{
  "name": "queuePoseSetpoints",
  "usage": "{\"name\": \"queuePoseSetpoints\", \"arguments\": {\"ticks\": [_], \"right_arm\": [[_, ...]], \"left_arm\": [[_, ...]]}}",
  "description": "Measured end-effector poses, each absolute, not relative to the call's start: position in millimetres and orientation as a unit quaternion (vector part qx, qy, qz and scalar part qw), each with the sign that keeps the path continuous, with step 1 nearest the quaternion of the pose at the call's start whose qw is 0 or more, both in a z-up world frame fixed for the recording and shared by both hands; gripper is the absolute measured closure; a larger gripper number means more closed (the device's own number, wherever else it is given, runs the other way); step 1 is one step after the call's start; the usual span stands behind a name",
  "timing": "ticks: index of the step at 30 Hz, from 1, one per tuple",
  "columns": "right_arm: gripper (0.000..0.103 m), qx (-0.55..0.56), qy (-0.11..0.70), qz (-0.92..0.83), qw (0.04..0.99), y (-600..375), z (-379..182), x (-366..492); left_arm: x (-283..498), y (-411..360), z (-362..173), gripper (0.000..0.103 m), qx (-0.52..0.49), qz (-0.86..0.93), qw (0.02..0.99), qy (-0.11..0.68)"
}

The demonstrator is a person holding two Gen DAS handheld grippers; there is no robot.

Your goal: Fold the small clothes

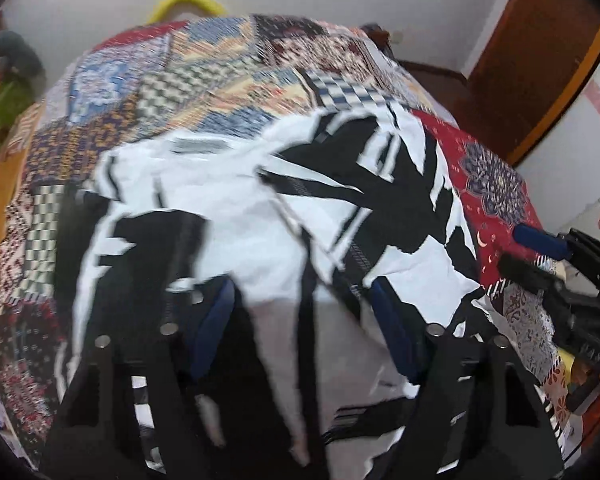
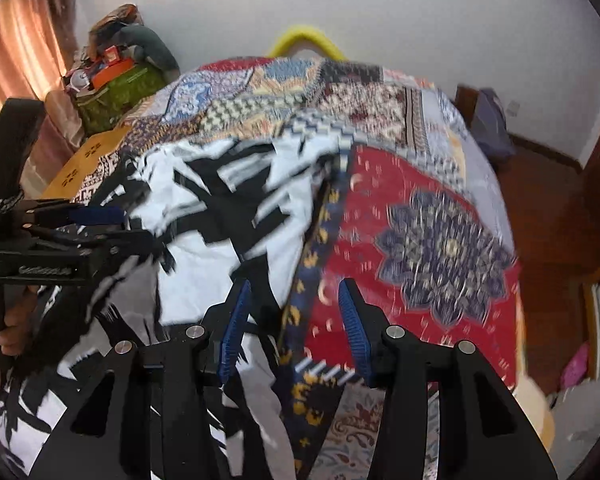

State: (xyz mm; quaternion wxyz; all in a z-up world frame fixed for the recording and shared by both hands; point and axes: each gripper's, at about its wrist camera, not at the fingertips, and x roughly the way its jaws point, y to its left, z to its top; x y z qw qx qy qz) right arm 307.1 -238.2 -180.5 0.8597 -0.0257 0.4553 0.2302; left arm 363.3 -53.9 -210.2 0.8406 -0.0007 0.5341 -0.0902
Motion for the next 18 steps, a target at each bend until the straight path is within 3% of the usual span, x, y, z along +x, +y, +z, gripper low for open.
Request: {"name": "queuePoseSetpoints", "arguments": {"ticks": [5,6,11,18], "right_arm": [[0.061,-0.028,0.474,0.247,0.845,-233.2,-202.3,301.7],[0.061,-0.028,0.476,0.251,0.842,-231.9,-204.8,300.9],[0.061,-0.042,0.475,0.263,0.839,-225.2,-206.9,298.2],[0.061,-0.043,0.455,0.266,0.848,-226.7,-188.9,295.9]], "left_arm": [[379.2,-62.9,-228.3,0.048,-0.023,-0.072,0.835,0.546],[379.2,-64.4,-227.6,0.060,-0.025,-0.073,0.838,0.540],[373.5,-78.7,-220.4,0.096,0.009,-0.076,0.855,0.513],[359.0,-77.7,-184.6,0.102,0.027,-0.071,0.887,0.456]]}}
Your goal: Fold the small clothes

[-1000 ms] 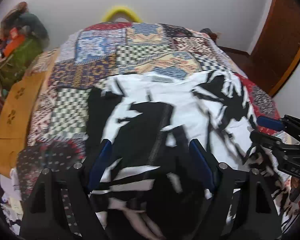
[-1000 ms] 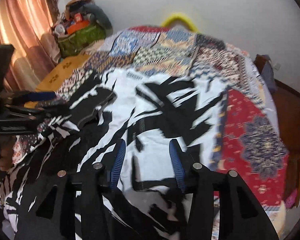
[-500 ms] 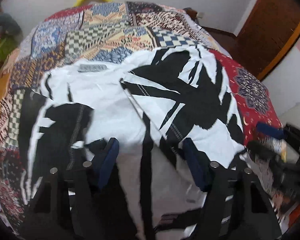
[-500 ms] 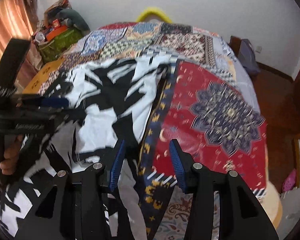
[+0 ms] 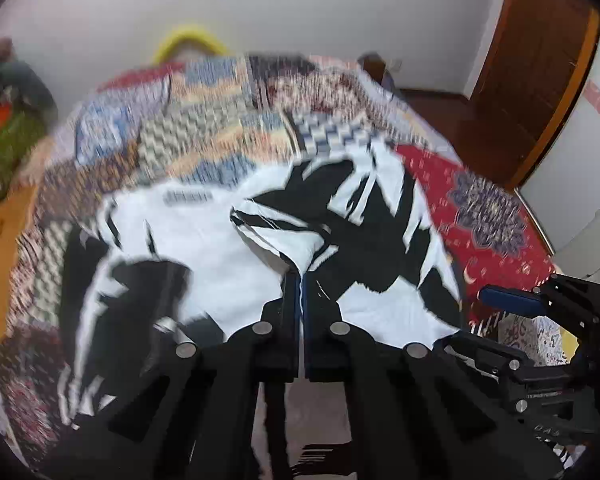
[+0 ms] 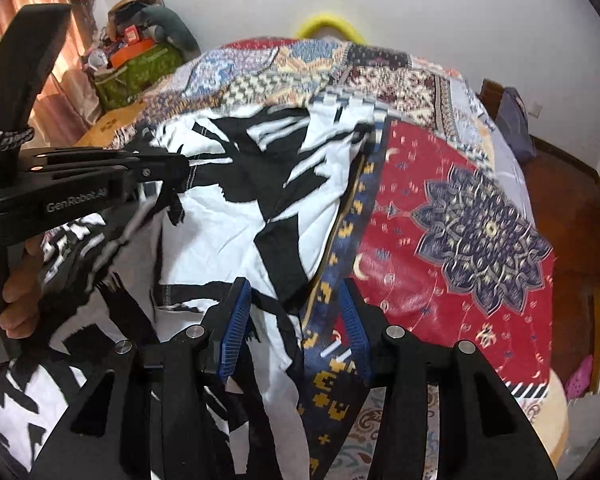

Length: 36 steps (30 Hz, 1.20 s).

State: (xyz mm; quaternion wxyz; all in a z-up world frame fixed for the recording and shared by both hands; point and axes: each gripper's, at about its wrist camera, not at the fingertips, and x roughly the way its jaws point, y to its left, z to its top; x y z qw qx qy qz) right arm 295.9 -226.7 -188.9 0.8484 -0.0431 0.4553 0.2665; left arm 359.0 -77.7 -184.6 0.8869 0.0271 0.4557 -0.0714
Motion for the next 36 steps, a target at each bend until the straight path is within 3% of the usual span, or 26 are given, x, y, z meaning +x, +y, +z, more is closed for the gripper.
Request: {"name": "queuePoseSetpoints", "arguments": {"ticks": [6,16,19,24,30,36], "right_arm": [[0.061,-0.034,0.435,0.277,0.856,-216.2,-175.9,297.7],[0.061,-0.049,0.477,0.286,0.829,-188.7,-210.8,304.2],[0.061,-0.045,0.485,0.289,0.824,-191.8,-206.3,301.6],[0.061,-0.048,0.491,0.281,0.823,-207.7,-197.7,285.3],[0.057,-0.036,0.482,0.265,0.834,-231.2,-176.6,262.6],[0.051,-0.026,0.480,0.248,0.841,-255.0,-167.8,232.5]], "left_arm": [[357.0,-68.2,-168.2,0.103,0.049,-0.052,0.898,0.434],[359.1,-54.2,-211.5,0.098,0.045,-0.066,0.856,0.511],[355.7,-50.6,-225.1,0.087,0.058,-0.060,0.843,0.531],[339.1,-31.7,-223.4,0.058,0.056,-0.048,0.843,0.533],[306.3,7.8,-191.5,0.041,0.050,-0.026,0.859,0.509],[264.0,64.7,-172.5,0.035,0.033,0.020,0.865,0.500]]}}
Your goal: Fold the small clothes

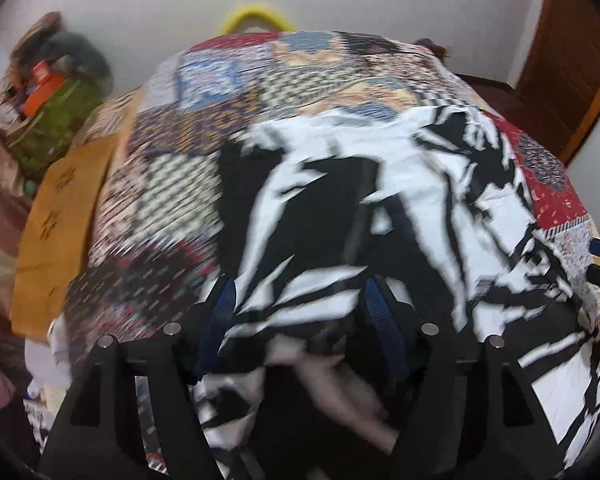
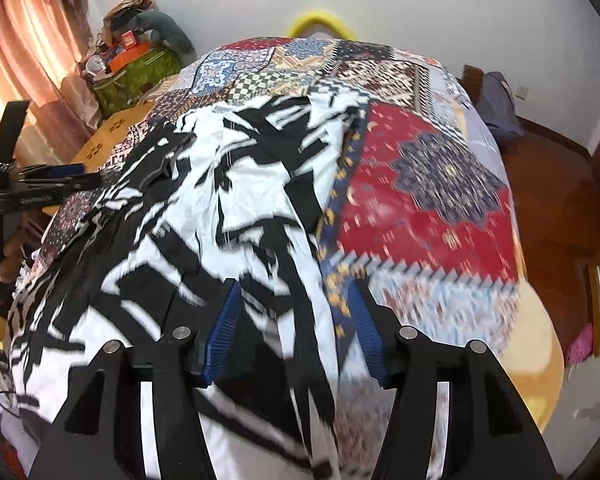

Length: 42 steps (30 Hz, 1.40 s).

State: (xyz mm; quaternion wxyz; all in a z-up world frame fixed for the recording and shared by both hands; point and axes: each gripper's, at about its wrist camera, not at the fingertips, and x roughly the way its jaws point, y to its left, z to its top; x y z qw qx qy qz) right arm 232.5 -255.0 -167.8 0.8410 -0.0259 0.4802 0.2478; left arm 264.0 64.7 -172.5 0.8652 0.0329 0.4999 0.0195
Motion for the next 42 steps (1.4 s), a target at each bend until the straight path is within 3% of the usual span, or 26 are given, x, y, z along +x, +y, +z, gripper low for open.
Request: {"name": "queuePoseSetpoints", "arguments": {"ticks": [16,17,19,21,22,23,28,33,38,40,42], "right_arm": [[0.051,0.032,0.545,0.199,0.814,-294.2,-223.9,192.6],[0.052,0.035,0.546,0.203,0.812,-293.8,-224.0,192.5],[0.067,0.038,0.546,0.216,0.809,-291.3,-223.2,191.5],[0.081,0.034,0.544,0.234,0.805,-286.1,-221.4,189.8],[0.090,0.032,0.542,0.241,0.804,-282.6,-219.4,189.0],[0.093,0.027,0.537,0.244,0.807,-279.3,-217.3,188.5],[0.097,0.023,0.507,0.257,0.823,-265.6,-203.0,197.6],[0.098,0.028,0.474,0.254,0.843,-258.9,-180.6,226.9],[0.098,0.025,0.451,0.233,0.861,-252.5,-171.1,250.1],[0.098,0.024,0.457,0.221,0.861,-250.4,-176.6,259.6],[0.097,0.024,0.475,0.219,0.852,-251.0,-185.4,264.7]], "left_arm": [[149.8,158.3,-232.9,0.036,-0.069,0.058,0.815,0.572],[147.4,157.9,-234.0,0.041,-0.075,0.055,0.817,0.570],[146.3,155.6,-232.7,0.060,-0.095,0.033,0.817,0.568],[149.0,151.3,-232.2,0.088,-0.105,0.020,0.815,0.569],[151.8,147.5,-231.7,0.091,-0.093,0.024,0.816,0.570],[154.6,143.1,-231.6,0.095,-0.078,0.030,0.818,0.570],[177.8,139.8,-220.9,0.103,-0.051,0.043,0.829,0.555],[214.4,151.2,-196.4,0.103,-0.051,0.065,0.851,0.518],[234.2,161.2,-192.0,0.100,-0.070,0.058,0.843,0.531],[227.4,162.1,-195.8,0.083,-0.082,0.049,0.835,0.542],[214.2,160.8,-201.1,0.043,-0.087,0.045,0.830,0.550]]}}
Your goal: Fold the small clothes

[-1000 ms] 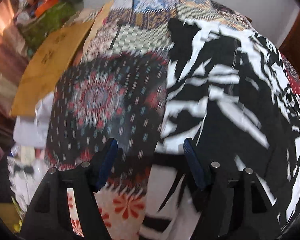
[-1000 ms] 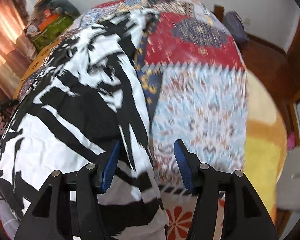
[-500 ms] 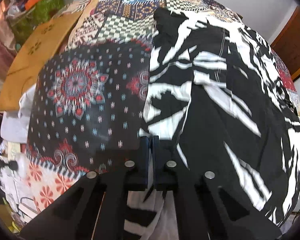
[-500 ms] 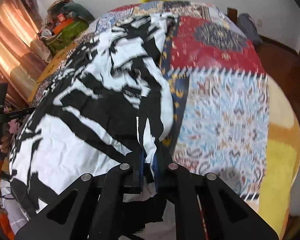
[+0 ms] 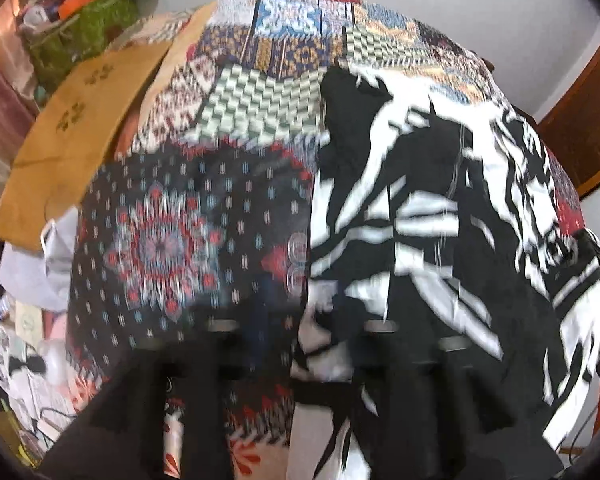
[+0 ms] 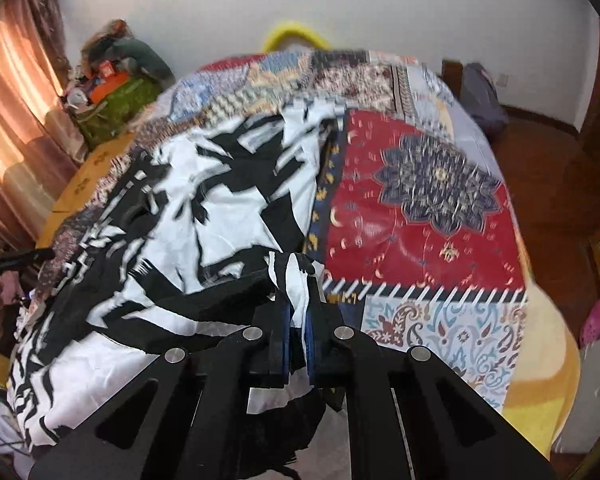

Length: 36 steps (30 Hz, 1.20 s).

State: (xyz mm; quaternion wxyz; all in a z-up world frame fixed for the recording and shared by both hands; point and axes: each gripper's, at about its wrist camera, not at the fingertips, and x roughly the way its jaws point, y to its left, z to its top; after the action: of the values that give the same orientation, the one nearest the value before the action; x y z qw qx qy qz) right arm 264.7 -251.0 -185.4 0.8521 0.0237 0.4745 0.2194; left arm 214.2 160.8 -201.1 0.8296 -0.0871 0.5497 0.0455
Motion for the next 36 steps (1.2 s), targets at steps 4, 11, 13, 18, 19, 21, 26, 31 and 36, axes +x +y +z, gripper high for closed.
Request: {"name": "queuePoseSetpoints", "arguments": {"ticks": [4,11,13,18,19,21,26,31,36], "right_arm": [[0.093,0.025,0.503,0.221,0.835,-252.4,-198.4,260.5],[0.056,0.023,0.510,0.220,0.831,-273.3,-197.0,228.7],[0.055,0.019,0.514,0.217,0.829,-278.3,-198.8,223.1],[0.055,0.018,0.539,0.203,0.817,-291.8,-216.7,210.1],[0.055,0.020,0.543,0.202,0.815,-292.7,-219.9,208.7],[0.055,0.027,0.544,0.200,0.815,-293.5,-226.1,205.0],[0.080,0.036,0.536,0.217,0.815,-287.7,-223.5,203.1],[0.090,0.015,0.525,0.228,0.820,-274.7,-218.7,203.8],[0.090,0.005,0.515,0.222,0.828,-263.8,-217.2,204.3]], "left_arm": [[184.5,152.7,-211.7,0.036,-0.072,0.039,0.823,0.563],[144.7,151.5,-228.2,0.029,-0.084,0.037,0.806,0.585],[135.7,154.8,-228.9,0.028,-0.100,0.036,0.806,0.583],[119.5,154.3,-229.0,0.052,-0.124,0.016,0.812,0.570],[119.2,152.6,-227.8,0.059,-0.127,0.016,0.814,0.567],[121.7,151.3,-227.1,0.092,-0.128,0.032,0.814,0.565],[146.1,151.4,-223.3,0.100,-0.117,0.050,0.816,0.564],[186.9,155.0,-197.8,0.100,-0.086,0.063,0.843,0.528],[227.2,166.8,-200.2,0.099,-0.066,0.088,0.841,0.530]]}}
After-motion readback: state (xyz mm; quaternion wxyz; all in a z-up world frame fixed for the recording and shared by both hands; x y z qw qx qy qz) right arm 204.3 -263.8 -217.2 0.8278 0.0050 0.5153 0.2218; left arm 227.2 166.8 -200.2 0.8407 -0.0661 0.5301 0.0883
